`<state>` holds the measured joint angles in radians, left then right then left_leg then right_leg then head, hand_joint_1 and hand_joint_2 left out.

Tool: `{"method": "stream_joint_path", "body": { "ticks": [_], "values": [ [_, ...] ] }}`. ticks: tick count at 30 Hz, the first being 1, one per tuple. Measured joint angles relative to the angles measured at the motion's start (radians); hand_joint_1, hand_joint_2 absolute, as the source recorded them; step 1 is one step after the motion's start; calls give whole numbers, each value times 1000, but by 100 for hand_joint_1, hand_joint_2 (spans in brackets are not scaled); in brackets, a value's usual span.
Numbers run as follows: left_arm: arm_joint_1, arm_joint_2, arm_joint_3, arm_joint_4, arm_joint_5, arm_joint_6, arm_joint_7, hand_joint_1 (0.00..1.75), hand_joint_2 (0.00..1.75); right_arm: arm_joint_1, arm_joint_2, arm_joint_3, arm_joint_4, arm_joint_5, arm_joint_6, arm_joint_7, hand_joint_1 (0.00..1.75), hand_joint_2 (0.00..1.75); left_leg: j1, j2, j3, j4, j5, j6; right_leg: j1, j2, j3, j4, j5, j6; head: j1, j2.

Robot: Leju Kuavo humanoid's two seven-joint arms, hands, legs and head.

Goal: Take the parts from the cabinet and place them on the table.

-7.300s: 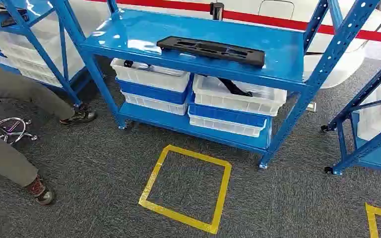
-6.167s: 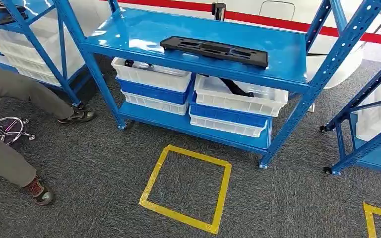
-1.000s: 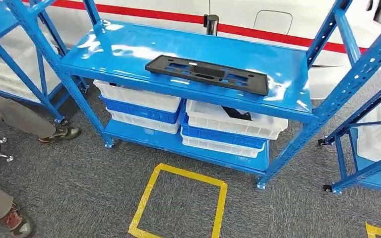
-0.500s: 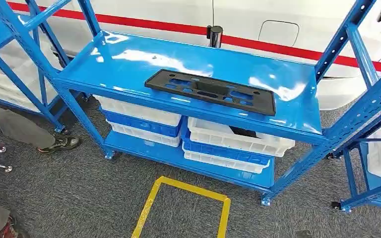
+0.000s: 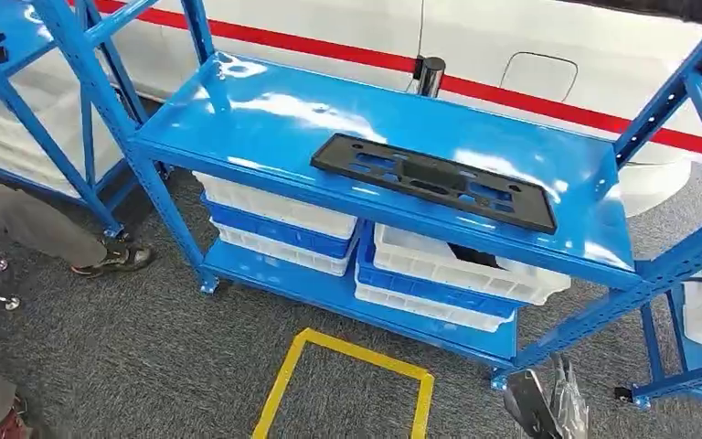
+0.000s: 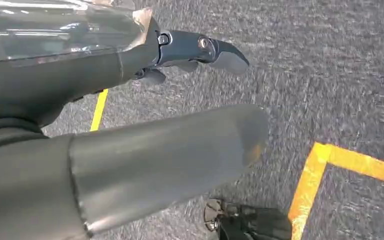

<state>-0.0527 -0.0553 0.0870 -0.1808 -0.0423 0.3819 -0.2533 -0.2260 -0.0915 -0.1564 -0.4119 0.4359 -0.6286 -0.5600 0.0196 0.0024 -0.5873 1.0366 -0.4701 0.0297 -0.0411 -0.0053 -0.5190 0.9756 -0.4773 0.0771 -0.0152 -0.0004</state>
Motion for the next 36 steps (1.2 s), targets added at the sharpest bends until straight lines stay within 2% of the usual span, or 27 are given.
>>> {"method": "stream_joint_path", "body": {
  "ticks": [2,8,13,19,30,36],
  "values": [
    [0,-5,2,0,-4,0,2,0,0,-1,3,0,-22,41,0,-4,0,175,0,-2,0,0,0,0,-1,0,5,-8,1,-2,2,0],
    [0,-9,7,0,-14,-3,9,0,0,16,39,0,-127,185,6,47,0,175,-5,-8,0,0,-3,6,0,0,13,-25,0,-4,4,0],
    [0,-6,16,0,-31,-10,9,0,0,72,84,1,-284,343,0,92,0,175,-13,-7,1,1,-5,9,4,-1,8,-23,-1,1,3,0],
    [0,-6,18,0,-43,-16,10,0,0,117,114,1,-413,395,9,112,0,175,-12,-6,1,-1,-5,8,9,-1,2,-16,-1,6,3,0],
    [0,-5,26,0,-52,-18,16,0,0,155,136,1,-521,435,42,120,0,175,-11,-5,1,-3,-4,8,11,-1,-3,-2,-4,3,3,0],
    [0,-4,30,0,-63,-27,16,0,0,186,144,6,-624,474,71,112,0,175,-10,-5,3,-3,-5,6,12,-1,-7,0,-7,3,3,0]
  ]
}}
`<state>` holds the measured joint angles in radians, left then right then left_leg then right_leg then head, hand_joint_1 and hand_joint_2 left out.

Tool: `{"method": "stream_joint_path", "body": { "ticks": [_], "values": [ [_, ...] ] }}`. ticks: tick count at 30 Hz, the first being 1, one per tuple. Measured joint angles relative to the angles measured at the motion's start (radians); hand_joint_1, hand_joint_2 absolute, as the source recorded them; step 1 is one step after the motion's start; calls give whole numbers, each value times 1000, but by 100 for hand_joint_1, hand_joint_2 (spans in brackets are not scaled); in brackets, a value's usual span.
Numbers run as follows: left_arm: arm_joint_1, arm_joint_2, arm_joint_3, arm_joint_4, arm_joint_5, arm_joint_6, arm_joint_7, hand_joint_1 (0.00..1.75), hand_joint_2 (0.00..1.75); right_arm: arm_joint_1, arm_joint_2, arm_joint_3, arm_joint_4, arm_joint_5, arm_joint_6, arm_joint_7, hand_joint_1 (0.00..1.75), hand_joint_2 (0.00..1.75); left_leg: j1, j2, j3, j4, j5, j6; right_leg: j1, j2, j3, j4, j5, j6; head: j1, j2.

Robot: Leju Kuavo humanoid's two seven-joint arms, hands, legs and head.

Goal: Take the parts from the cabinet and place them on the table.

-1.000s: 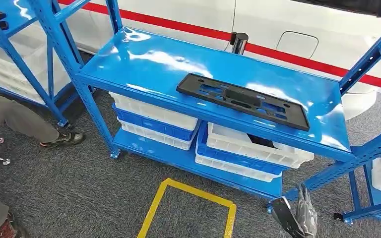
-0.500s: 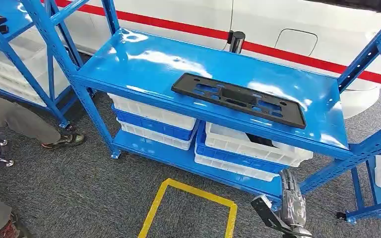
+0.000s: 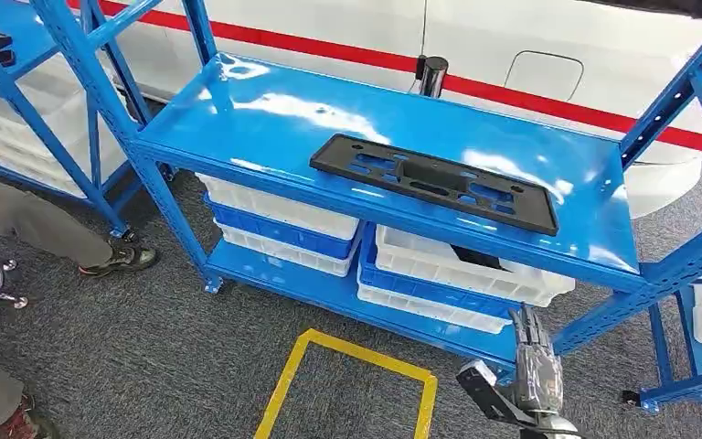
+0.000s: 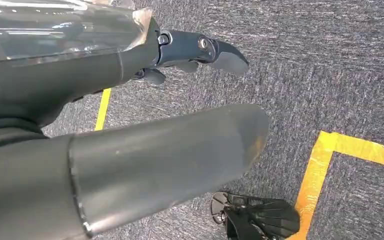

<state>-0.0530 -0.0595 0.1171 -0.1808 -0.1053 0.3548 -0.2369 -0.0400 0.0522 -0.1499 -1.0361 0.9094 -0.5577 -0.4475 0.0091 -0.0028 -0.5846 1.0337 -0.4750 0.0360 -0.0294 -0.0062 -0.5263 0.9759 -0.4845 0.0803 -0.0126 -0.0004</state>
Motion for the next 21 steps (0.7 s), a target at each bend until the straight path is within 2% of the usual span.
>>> {"method": "stream_joint_path", "body": {
  "ticks": [9,17,21],
  "values": [
    [1,2,3,0,-21,-12,-1,0,0,43,-5,48,-178,65,27,19,0,175,0,0,0,0,0,0,0,0,0,1,0,0,0,0],
    [0,3,10,0,-39,-19,-1,0,0,53,-37,164,-348,274,3,162,0,175,0,0,0,0,0,0,0,0,0,1,0,0,0,0],
    [0,3,15,0,-40,-20,-1,0,0,53,-52,218,-405,296,-2,182,0,175,0,0,0,0,0,0,0,0,0,1,0,0,0,0]
  ]
}}
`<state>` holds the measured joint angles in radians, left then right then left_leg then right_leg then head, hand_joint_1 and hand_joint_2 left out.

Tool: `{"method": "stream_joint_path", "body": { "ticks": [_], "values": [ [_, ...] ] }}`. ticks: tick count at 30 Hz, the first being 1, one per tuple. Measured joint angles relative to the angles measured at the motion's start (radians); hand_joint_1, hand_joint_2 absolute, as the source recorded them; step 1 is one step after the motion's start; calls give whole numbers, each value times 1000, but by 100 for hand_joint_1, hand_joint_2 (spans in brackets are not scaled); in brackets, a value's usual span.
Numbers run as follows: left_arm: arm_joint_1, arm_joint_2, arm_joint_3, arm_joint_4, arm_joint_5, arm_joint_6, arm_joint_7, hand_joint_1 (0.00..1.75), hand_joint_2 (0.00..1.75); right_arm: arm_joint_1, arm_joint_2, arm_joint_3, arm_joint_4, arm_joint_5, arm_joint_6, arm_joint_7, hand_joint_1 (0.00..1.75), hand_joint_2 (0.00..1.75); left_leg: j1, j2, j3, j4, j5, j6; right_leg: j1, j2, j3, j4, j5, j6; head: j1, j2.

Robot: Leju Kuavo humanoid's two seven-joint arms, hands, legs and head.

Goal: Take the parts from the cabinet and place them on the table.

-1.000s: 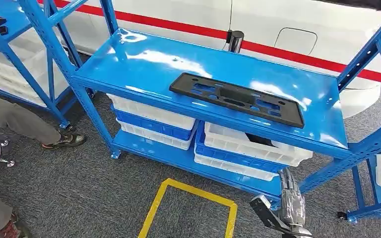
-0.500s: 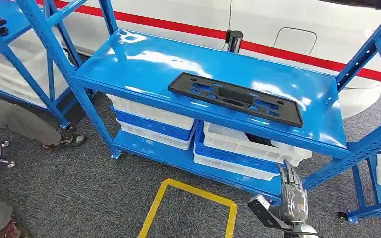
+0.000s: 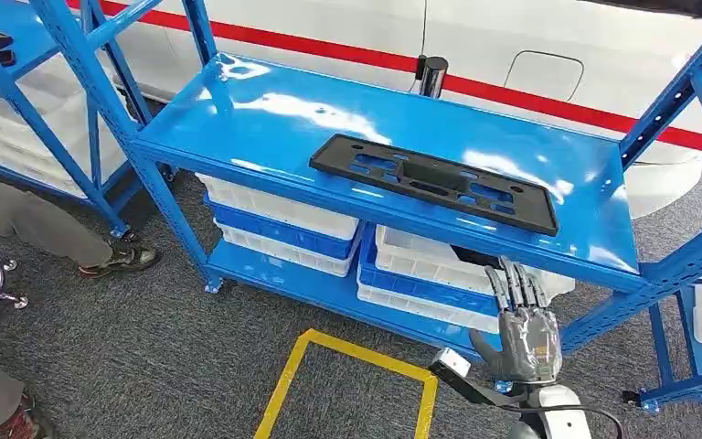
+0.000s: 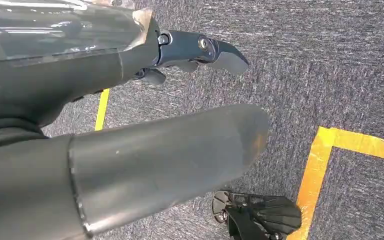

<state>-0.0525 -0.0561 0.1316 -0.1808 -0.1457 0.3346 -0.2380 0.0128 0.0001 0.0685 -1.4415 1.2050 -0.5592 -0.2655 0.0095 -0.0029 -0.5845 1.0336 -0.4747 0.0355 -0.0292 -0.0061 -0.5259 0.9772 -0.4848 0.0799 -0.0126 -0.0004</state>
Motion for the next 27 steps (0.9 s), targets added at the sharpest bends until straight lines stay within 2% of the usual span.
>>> {"method": "stream_joint_path", "body": {
  "ticks": [6,13,19,23,27],
  "values": [
    [0,0,13,0,-11,5,7,0,0,1,-28,124,-97,115,-19,53,0,175,0,0,0,0,0,0,0,0,-1,0,0,0,0,0],
    [0,-2,15,0,-31,2,3,0,0,-32,-58,274,-123,175,27,111,0,175,0,0,0,0,0,0,0,0,0,1,-1,-1,0,0],
    [0,-2,16,0,-32,2,0,0,0,-52,-62,331,-115,206,44,135,0,175,0,0,0,0,0,0,0,0,1,1,-1,-1,0,0],
    [1,-3,18,0,-34,2,0,0,0,-80,-65,363,-86,265,68,191,0,175,0,0,-1,0,0,0,0,0,3,2,-1,-1,0,0],
    [0,-3,18,0,-45,-7,-9,0,0,-113,-65,387,-57,272,71,237,0,175,0,0,0,0,0,0,0,0,1,2,-1,-1,0,0]
  ]
}}
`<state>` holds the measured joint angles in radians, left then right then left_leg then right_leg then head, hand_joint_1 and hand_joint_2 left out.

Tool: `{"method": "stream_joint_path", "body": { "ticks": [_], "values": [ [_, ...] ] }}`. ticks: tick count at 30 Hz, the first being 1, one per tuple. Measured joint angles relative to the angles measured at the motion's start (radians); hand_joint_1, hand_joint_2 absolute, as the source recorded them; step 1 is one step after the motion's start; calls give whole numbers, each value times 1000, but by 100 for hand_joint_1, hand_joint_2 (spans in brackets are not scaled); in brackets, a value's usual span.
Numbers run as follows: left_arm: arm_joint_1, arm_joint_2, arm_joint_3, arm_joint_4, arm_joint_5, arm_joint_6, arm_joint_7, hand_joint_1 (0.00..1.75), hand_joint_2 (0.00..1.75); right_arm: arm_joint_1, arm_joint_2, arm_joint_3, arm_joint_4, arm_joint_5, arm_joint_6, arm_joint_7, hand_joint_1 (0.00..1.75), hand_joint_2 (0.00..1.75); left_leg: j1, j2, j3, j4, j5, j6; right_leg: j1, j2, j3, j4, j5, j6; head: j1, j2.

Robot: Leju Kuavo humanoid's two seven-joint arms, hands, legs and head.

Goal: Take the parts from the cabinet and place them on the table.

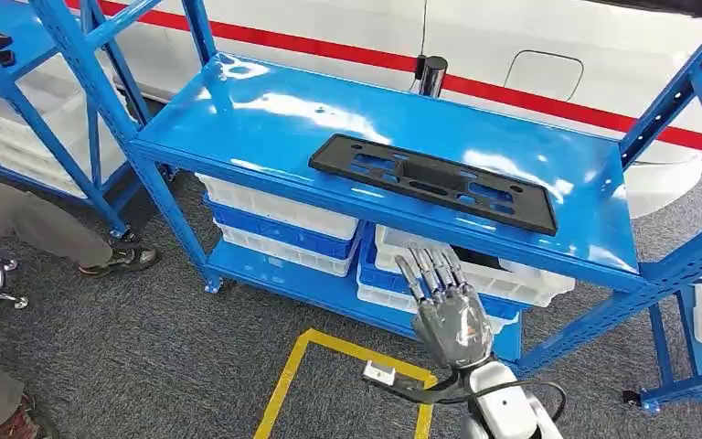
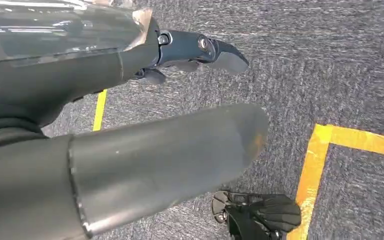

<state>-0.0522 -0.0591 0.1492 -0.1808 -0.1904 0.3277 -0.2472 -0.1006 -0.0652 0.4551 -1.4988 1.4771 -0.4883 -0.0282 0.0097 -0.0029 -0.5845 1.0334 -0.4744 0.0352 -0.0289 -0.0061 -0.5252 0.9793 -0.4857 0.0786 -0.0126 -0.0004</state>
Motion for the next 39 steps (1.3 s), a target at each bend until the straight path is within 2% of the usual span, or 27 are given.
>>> {"method": "stream_joint_path", "body": {
  "ticks": [8,12,15,33,36,39],
  "values": [
    [0,-1,0,0,-5,-7,-2,0,0,-46,-3,19,51,10,6,105,0,175,0,0,-1,0,1,-1,0,0,3,1,0,0,0,0],
    [0,-4,0,0,-8,-10,5,0,0,-87,-9,42,92,10,21,187,0,175,0,0,-1,0,1,-2,0,0,4,1,0,0,0,0],
    [1,-8,0,0,-11,-9,20,0,0,-114,-10,44,134,10,19,206,0,175,0,0,-1,0,1,-2,0,0,4,1,0,0,0,0],
    [1,-14,1,0,-12,-9,24,0,0,-155,-9,36,230,10,15,218,0,175,0,0,-1,0,1,-2,0,0,4,2,0,0,0,0],
    [1,-15,2,0,-18,-8,29,0,0,-190,-10,23,286,10,-6,223,0,175,0,0,-1,0,1,-2,0,0,4,2,0,0,0,0],
    [2,-17,7,0,-20,-2,34,0,0,-223,-8,1,350,10,-38,201,0,175,0,0,-1,0,2,-2,0,0,4,2,0,0,0,0]
  ]
}}
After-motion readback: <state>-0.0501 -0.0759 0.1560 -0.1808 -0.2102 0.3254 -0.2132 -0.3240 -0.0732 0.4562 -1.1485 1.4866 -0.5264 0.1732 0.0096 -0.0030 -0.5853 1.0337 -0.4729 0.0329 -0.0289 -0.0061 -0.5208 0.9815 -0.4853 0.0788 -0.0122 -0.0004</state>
